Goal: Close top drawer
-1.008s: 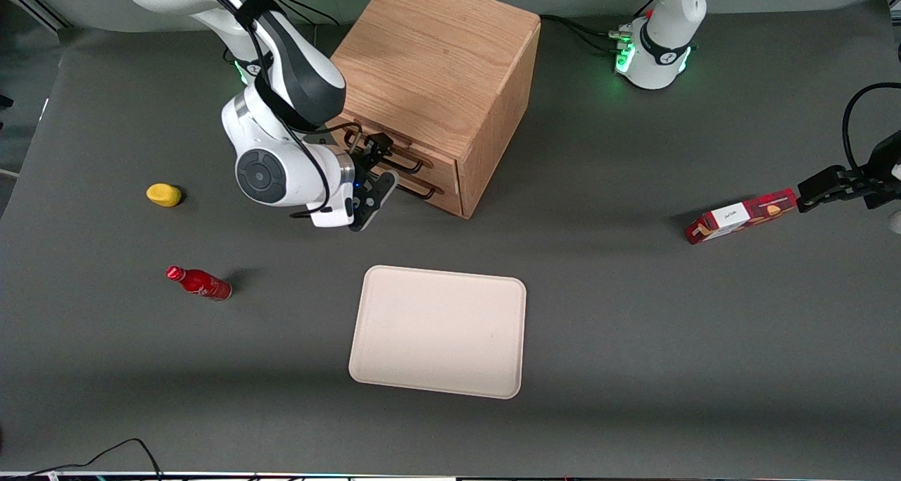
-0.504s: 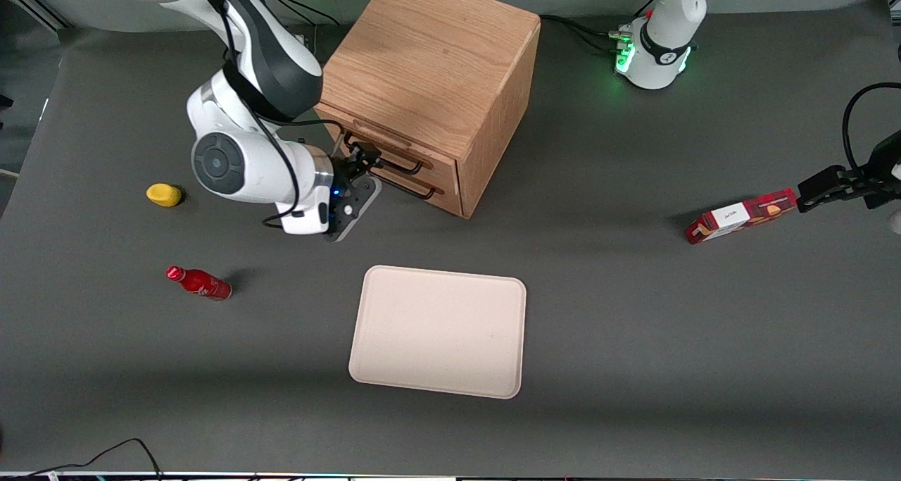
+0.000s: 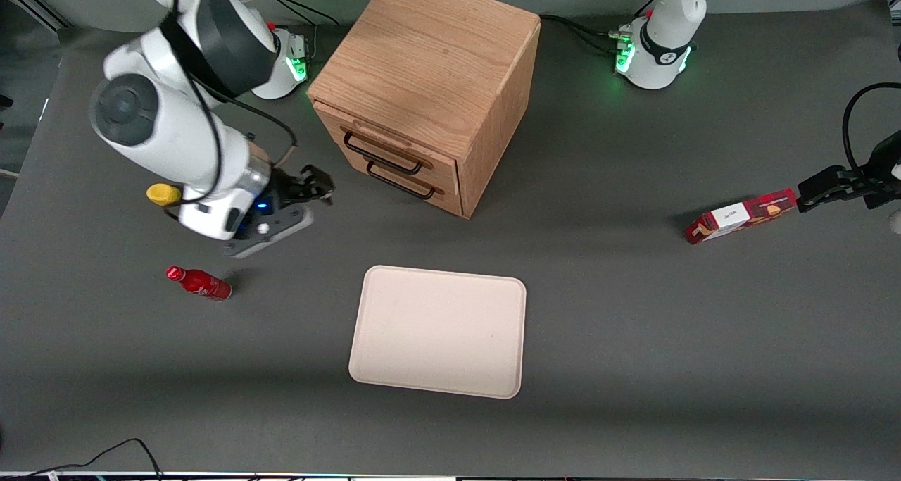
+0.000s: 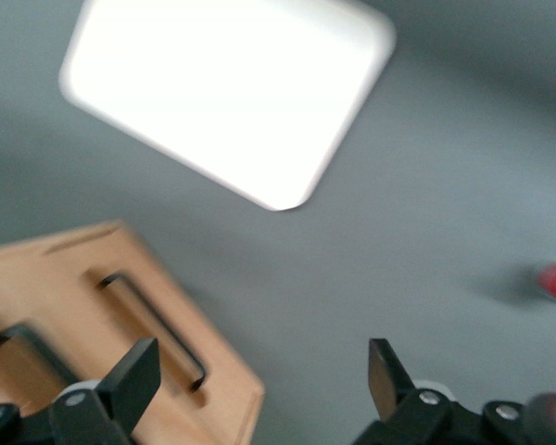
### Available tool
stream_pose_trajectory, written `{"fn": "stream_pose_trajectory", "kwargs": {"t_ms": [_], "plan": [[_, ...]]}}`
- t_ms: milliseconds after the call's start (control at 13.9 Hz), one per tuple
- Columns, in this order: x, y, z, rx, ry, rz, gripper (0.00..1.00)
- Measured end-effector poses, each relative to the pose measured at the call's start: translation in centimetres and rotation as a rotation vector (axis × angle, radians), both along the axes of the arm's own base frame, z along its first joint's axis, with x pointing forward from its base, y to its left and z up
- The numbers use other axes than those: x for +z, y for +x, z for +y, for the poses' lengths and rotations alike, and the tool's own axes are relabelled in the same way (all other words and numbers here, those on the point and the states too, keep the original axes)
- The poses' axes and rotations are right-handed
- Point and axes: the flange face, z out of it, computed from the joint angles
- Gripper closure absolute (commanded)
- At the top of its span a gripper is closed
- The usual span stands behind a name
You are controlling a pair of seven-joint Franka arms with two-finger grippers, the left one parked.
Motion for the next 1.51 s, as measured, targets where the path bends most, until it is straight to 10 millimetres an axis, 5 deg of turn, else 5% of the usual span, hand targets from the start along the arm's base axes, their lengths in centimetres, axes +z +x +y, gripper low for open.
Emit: {"fn": "stream_pose_trajectory", "kwargs": {"t_ms": [504, 864, 1152, 1512], "plan": [[7.2, -0.1, -14.2, -0.321, -0.115, -0.079, 0.0], [7.8, -0.3, -23.7, -0.475, -0.065, -0.057, 0.0], [7.8, -1.8, -27.0, -0.51, -0.04, -0.036, 0.0], [8.0, -3.3, -27.7, -0.511, -0.034, -0.026, 0.0]]}}
